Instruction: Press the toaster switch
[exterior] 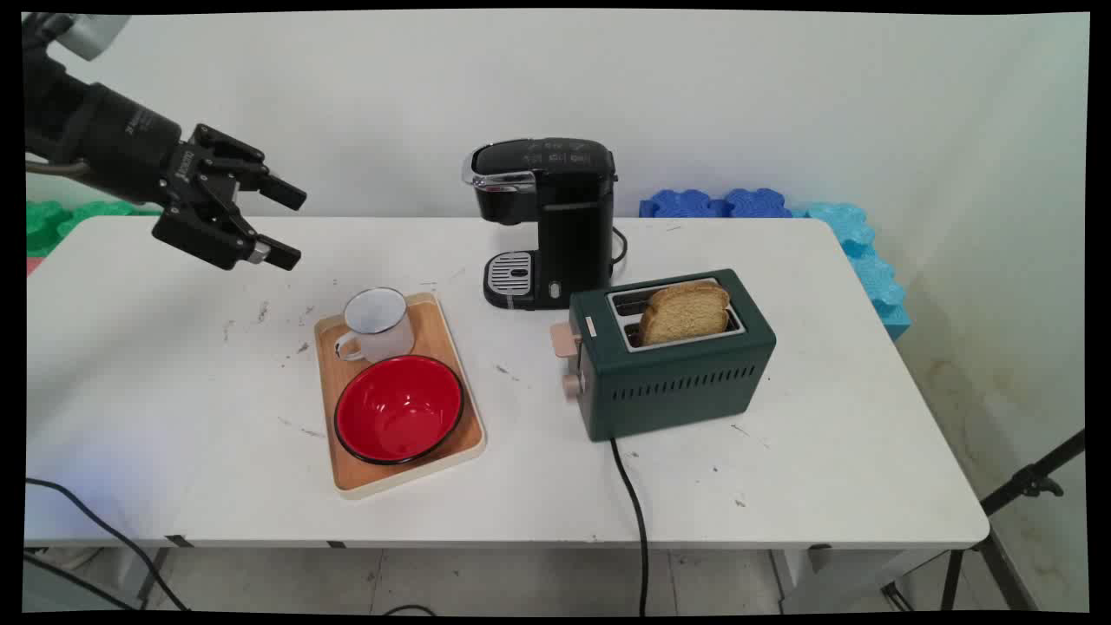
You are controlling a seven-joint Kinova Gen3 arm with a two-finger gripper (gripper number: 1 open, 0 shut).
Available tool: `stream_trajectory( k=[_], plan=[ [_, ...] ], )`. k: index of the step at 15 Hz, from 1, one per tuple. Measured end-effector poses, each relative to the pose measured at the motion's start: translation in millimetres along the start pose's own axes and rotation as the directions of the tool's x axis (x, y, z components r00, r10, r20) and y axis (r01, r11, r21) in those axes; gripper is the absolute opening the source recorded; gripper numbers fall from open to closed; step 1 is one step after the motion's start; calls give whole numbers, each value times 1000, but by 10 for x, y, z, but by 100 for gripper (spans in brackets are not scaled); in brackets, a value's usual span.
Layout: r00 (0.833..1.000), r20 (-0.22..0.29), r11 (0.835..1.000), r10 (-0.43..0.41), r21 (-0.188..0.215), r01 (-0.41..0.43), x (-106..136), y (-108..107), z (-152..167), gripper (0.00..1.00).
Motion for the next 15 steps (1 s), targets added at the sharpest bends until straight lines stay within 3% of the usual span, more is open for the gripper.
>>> stream_trajectory(
  k=[9,15],
  plan=[
    [1000,-25,1000,7,-11,-7,412,158,313,100],
    [999,-43,999,-27,-23,26,740,314,827,100]
  ],
)
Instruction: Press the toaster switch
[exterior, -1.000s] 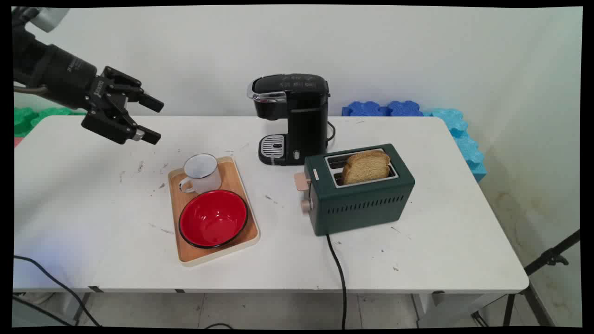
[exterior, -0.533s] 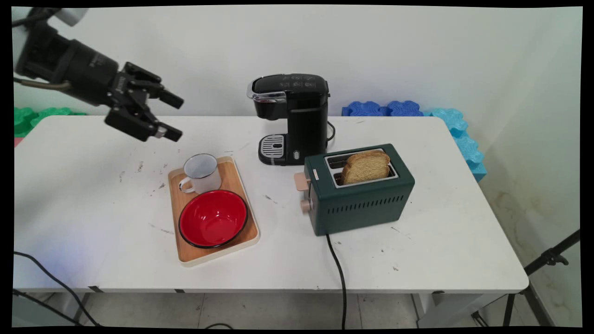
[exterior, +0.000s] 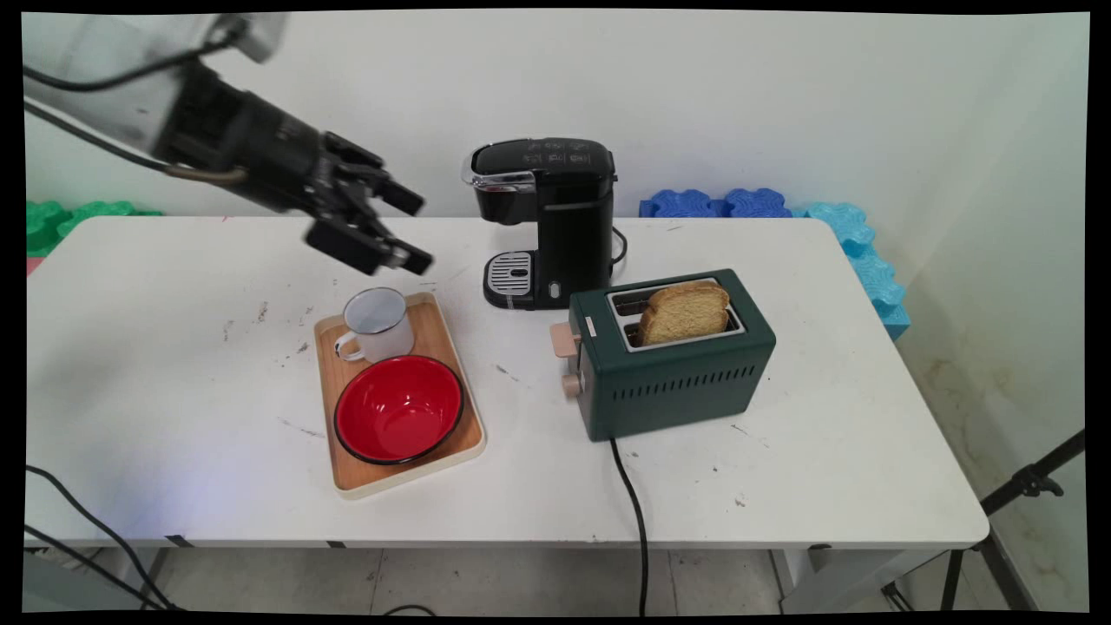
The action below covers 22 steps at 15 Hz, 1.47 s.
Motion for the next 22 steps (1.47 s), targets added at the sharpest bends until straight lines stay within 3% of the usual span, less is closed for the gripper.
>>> stream_trajectory(
  k=[12,13,22],
  plan=[
    [1000,29,1000,-3,-15,3,143,69,990,100],
    [1000,31,1000,1,-18,0,145,73,1047,0],
    [996,78,998,45,-39,-42,157,99,1467,0]
  ],
)
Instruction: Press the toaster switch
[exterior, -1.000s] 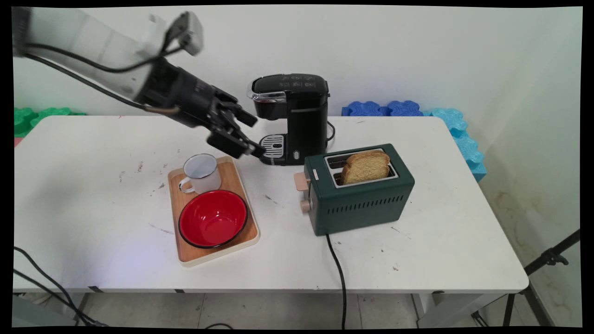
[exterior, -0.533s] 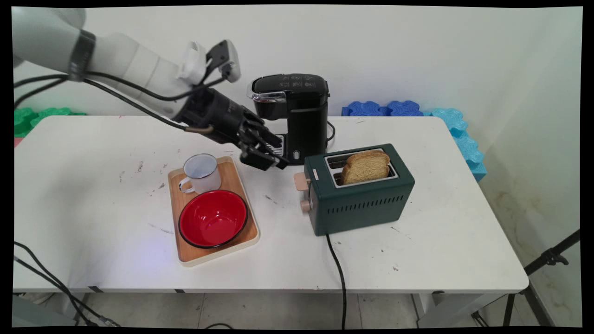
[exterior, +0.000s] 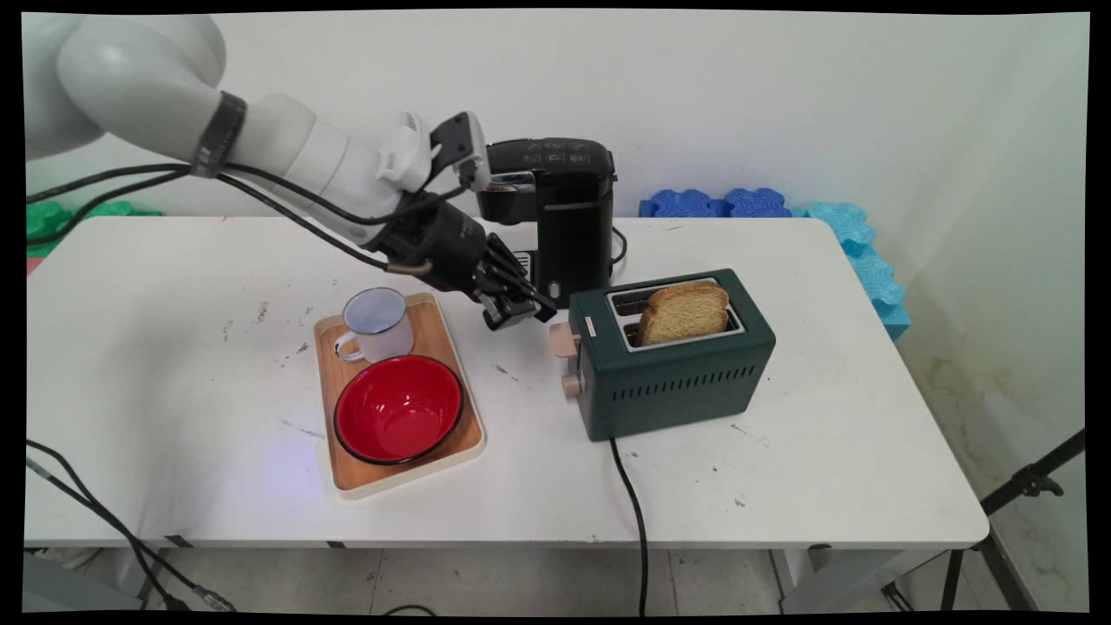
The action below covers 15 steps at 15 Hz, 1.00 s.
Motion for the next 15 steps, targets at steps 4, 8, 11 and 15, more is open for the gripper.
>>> stream_trajectory(
  k=[4,8,11,15],
  plan=[
    [1000,20,1000,0,-11,0,24,-7,129,0],
    [999,37,1000,-2,-24,3,31,-5,234,0],
    [999,44,1000,0,-29,1,19,-12,299,0],
    [999,48,999,-1,-33,2,-15,-23,368,0]
  ],
)
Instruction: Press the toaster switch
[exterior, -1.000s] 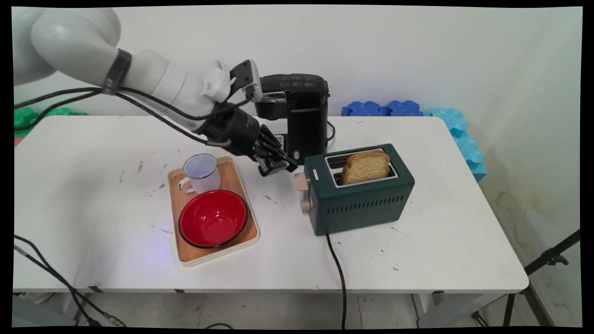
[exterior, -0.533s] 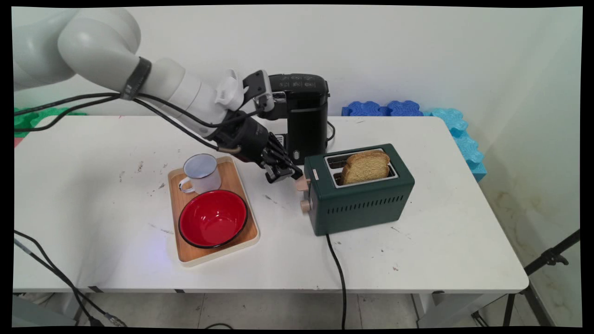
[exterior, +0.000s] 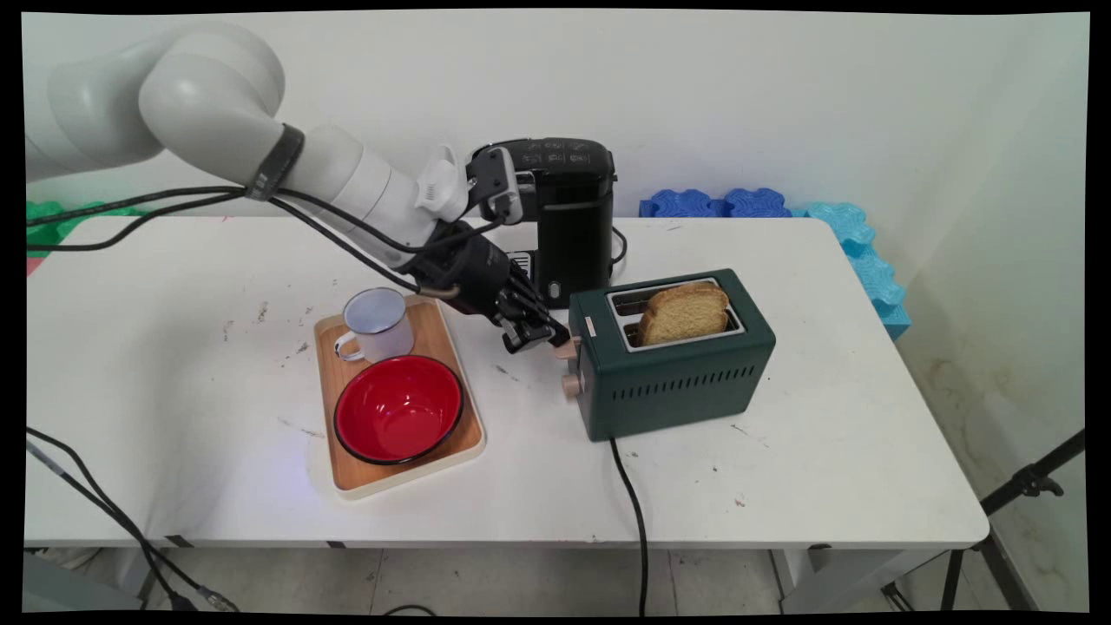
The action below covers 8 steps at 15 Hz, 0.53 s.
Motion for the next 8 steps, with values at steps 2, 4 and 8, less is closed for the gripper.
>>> stream_trajectory(
  k=[2,4,8],
  plan=[
    [1000,0,1000,-3,-2,3,-17,-3,31,0],
    [1000,-3,1000,-6,-3,6,-30,-3,57,0],
    [1000,-6,1000,-11,-5,11,-71,-7,110,0]
  ],
)
